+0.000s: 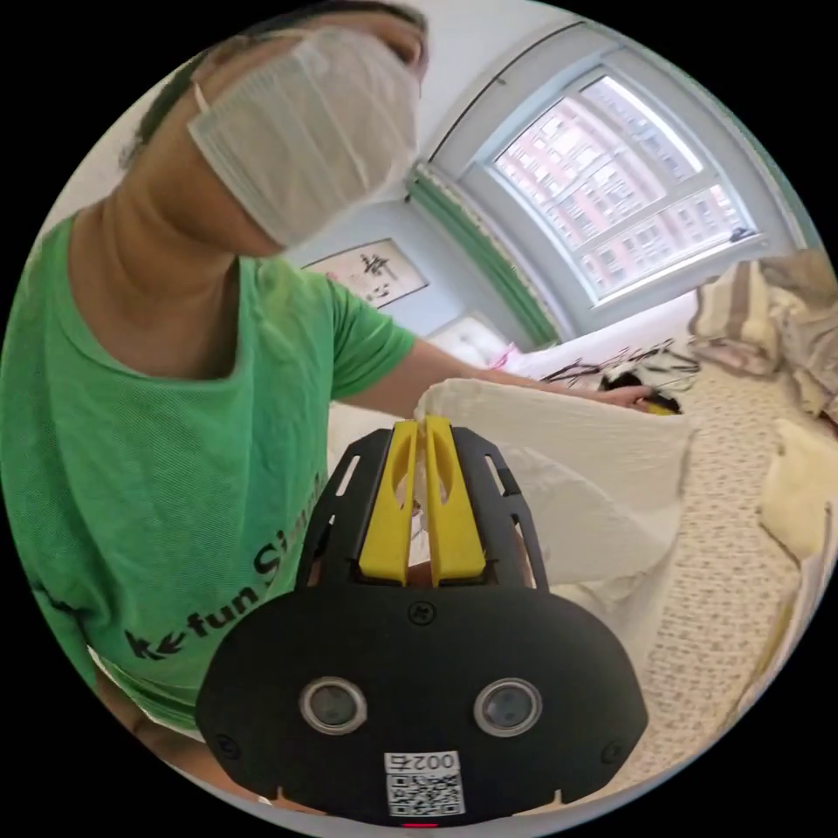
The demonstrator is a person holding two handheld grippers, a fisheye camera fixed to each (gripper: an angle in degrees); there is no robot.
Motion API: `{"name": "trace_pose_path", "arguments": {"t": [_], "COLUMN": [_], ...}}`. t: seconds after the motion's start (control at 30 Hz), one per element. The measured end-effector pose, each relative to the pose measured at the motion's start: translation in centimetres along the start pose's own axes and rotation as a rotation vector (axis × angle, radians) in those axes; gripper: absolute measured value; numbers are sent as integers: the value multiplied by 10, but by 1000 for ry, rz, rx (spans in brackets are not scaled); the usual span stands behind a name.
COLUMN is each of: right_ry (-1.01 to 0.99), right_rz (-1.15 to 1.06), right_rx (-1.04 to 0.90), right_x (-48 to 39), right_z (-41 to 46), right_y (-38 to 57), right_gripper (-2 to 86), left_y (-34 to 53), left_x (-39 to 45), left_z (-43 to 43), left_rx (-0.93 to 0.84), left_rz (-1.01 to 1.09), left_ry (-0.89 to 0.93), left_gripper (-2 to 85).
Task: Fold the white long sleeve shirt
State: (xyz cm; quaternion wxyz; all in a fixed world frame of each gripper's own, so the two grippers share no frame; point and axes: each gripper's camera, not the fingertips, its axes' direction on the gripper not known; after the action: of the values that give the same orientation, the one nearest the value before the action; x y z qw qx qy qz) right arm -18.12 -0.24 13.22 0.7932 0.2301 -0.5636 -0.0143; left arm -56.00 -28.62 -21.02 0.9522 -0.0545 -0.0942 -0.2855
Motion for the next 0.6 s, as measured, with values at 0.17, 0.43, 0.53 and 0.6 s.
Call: {"name": "trace_pose_path", "arguments": {"t": [0.17, 0.43, 0.53, 0.6], "right_ry": [64, 472, 575, 540], "right_rz": [-11, -178, -419, -440], "right_rx": [-292, -853, -1053, -1032], "right_x": [23, 73, 77, 84], "right_z": [142, 382, 427, 423], "right_y": [29, 142, 181, 184], "right_gripper": [-3, 58, 132, 136], "left_y": [22, 95, 129, 158], "left_x": [-59, -123, -129, -135], "left_z": [-49, -91, -89, -83], "left_rx": [108, 227, 178, 144], "left_rz": [-87, -85, 1, 62], "left_ry": [144, 68, -36, -89], "left_gripper": [-9, -9, -9, -9]}}
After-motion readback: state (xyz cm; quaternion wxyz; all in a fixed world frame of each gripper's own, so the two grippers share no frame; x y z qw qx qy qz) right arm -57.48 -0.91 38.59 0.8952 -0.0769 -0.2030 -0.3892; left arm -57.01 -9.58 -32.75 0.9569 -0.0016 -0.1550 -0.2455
